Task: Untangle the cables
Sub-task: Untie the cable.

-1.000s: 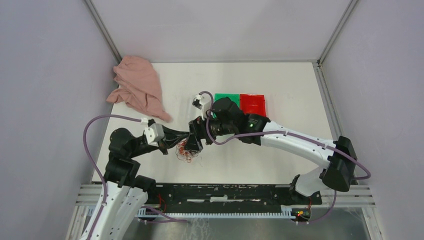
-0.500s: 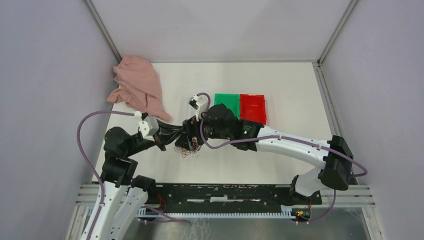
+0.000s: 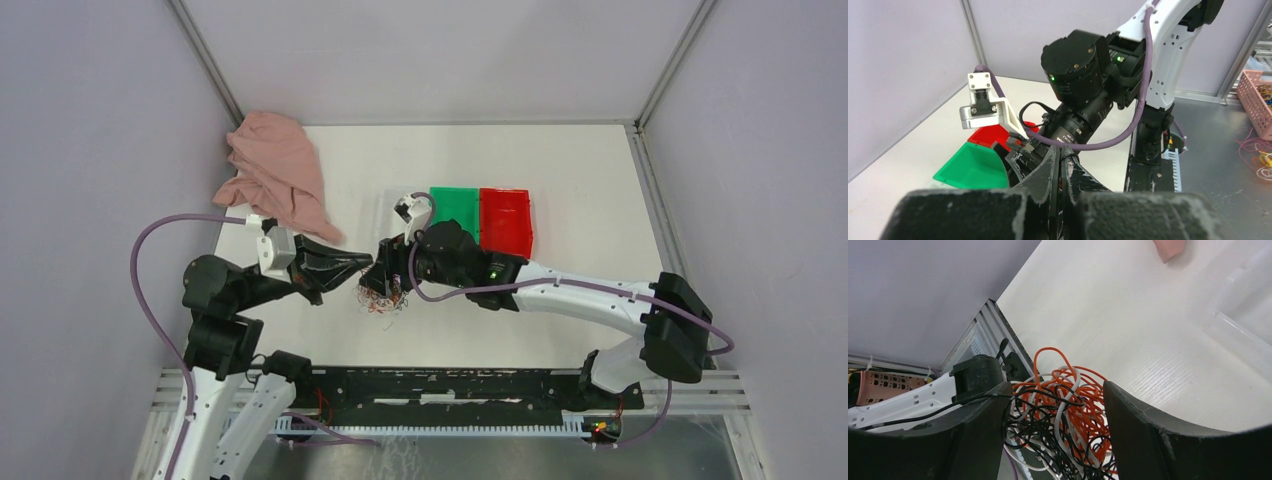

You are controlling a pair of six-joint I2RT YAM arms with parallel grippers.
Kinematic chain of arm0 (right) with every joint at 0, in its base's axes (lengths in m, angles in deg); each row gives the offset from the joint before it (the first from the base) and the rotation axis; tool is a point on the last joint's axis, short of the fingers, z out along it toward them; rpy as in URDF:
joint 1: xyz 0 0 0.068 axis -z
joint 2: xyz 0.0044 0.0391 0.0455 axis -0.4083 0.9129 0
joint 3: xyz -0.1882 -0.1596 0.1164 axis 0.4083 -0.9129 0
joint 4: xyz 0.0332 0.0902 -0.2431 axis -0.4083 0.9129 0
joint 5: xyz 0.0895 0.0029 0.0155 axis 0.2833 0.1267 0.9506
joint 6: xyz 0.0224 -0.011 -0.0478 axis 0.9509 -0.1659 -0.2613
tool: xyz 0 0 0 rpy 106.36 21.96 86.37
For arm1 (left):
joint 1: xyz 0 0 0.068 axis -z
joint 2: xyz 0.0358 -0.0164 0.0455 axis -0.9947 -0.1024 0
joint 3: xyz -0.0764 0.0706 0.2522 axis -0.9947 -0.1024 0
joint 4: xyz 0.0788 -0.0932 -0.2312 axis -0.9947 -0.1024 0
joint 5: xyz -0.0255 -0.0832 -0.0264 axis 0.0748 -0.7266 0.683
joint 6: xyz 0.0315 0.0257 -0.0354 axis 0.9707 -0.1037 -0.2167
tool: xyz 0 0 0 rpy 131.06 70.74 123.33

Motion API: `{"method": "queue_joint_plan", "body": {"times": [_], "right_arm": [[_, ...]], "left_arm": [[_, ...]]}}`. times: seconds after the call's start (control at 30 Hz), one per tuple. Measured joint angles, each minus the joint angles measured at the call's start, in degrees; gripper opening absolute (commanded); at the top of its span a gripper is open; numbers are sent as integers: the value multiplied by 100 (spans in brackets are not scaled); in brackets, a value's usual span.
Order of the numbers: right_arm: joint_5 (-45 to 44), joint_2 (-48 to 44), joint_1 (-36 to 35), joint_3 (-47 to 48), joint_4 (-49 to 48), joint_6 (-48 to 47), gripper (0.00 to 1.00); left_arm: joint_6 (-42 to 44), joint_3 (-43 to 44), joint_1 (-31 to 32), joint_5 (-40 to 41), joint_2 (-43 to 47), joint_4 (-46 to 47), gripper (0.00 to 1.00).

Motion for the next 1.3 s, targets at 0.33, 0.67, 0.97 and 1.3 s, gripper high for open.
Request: {"method": "queue_joint_plan", "body": {"times": [0.33,0.67,0.97,1.3], "right_arm": [[-363,-68,9,-761,-273,149,71],[-603,-271,13,-1471,-654,348,69],[-970,-426,13,-1871,-1198,481,73],[-1132,-973,46,-2173,-1062,505,81]], "left_arm": [[-149,531,2,-50,-358,2,3],[-144,975,2,-24,-776,-33,3],[-144,1423,7,166,-1279,-72,3],[-136,1637,33,306,-1410,-197,3]]}}
